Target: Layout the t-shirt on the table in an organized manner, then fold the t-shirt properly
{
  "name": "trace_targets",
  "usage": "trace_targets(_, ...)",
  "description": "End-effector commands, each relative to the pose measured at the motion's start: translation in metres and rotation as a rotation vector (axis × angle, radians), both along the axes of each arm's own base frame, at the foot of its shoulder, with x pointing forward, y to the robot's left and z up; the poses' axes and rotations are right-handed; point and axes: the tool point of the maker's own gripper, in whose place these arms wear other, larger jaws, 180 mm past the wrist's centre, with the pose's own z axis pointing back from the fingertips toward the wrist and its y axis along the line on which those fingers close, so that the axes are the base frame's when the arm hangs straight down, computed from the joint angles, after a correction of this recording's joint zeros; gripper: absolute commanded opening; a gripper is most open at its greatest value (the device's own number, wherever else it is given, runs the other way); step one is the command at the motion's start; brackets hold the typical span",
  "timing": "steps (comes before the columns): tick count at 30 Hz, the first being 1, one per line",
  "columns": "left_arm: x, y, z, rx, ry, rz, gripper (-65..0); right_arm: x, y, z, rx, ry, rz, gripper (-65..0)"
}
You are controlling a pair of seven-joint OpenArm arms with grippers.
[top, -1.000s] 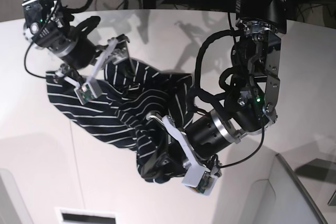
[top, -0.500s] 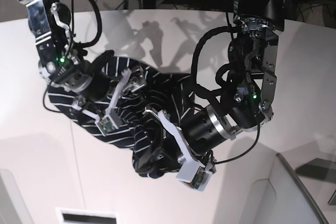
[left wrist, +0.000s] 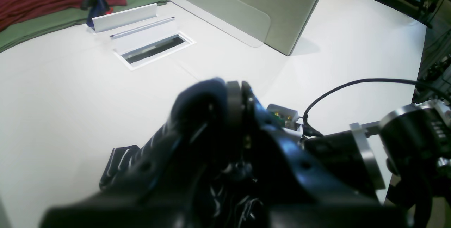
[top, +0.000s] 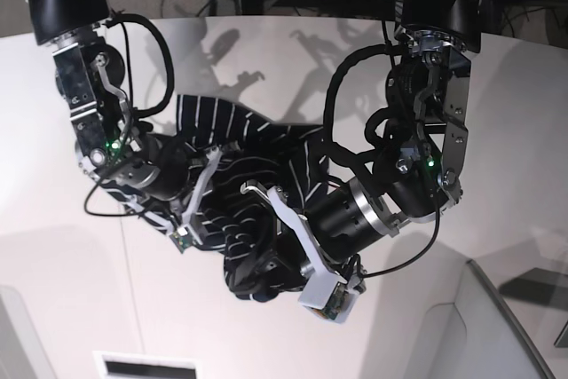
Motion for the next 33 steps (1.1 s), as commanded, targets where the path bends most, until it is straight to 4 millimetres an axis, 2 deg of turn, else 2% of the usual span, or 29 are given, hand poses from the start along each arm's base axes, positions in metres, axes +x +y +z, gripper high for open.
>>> trace_targets(1, 0.002, -0.003, 0.021, -0.045, -0.056, -0.010, -65.0, 0.014, -0.006, 0.018, 0.019, -0.061, -0.020, -65.0)
trace_targets(3, 0.001, -0.003, 0.021, -0.043, -0.056, -0.012, -65.0, 0.019, -0.023, 0.019, 0.013, -0.065, -0.066, -63.2)
trace_targets(4, 0.001, -0.002, 0.020, -0.040, -0.055, -0.011, -65.0, 0.022, -0.034, 0.020, 0.008, -0.066, -0.093, -64.8)
trace_targets(6, -0.001, -0.002, 0.015, -0.039, -0.043, -0.010, -65.0, 0.023, -0.063, 0.018, -0.030, -0.057, -0.140, -65.0)
trace_targets(8, -0.002, -0.002, 0.012, -0.037, -0.034, -0.009, -65.0, 0.025, -0.088, 0.026, -0.069, -0.067, -0.176, -65.0)
trace_targets(13, -0.010, -0.013, 0.006, -0.033, -0.019, -0.043, -65.0, 0.029, -0.138, 0.072, -0.186, -0.157, -0.216, -65.0)
trace_targets(20, -0.024, -0.043, 0.009, -0.061, -0.012, -0.116, -65.0, 0.030, -0.183, 0.160, -0.337, -0.374, -0.238, -65.0)
trace_targets(25, -0.035, -0.069, 0.019, -0.117, -0.007, -0.164, -65.0, 0.032, -0.225, 0.195, -0.454, -0.442, -0.276, -65.0)
trace_targets(29, -0.053, -0.104, 0.004, -0.098, 0.039, -0.268, -65.0, 0.032, -0.258, 0.227, -0.531, -0.498, -0.325, -65.0)
trace_targets(33, -0.055, -0.121, -0.005, -0.101, 0.078, -0.298, -65.0, 0.040, -0.267, 0.265, -0.561, -0.603, -0.333, -65.0)
